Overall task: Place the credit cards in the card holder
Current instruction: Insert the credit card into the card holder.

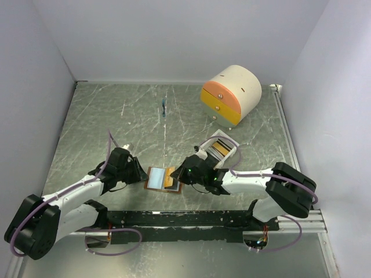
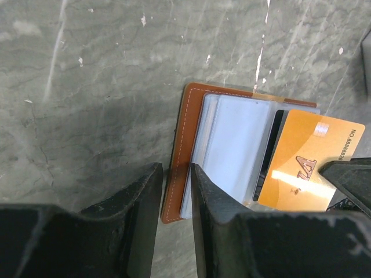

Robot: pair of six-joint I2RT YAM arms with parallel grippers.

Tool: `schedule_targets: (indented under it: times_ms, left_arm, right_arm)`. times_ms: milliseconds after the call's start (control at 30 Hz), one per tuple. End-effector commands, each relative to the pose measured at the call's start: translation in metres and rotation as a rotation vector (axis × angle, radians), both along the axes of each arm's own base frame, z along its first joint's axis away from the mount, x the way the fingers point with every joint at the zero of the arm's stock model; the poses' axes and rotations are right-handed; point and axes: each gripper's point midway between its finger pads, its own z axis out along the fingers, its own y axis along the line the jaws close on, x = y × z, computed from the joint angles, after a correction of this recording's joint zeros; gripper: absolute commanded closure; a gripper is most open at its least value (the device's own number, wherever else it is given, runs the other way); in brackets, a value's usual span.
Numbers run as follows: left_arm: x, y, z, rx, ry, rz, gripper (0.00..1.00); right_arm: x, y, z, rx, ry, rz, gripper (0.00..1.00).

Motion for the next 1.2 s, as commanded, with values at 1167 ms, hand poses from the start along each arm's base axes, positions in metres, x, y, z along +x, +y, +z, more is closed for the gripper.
schedule_targets:
  times_ms: [1167]
  left_arm:
    - [-0.026,-0.005,-0.019,-0.067,0.064,-0.056,0.72]
  right_arm:
    - [0.000,0.000,-0.010,0.001,-0.067,0.038,0.99]
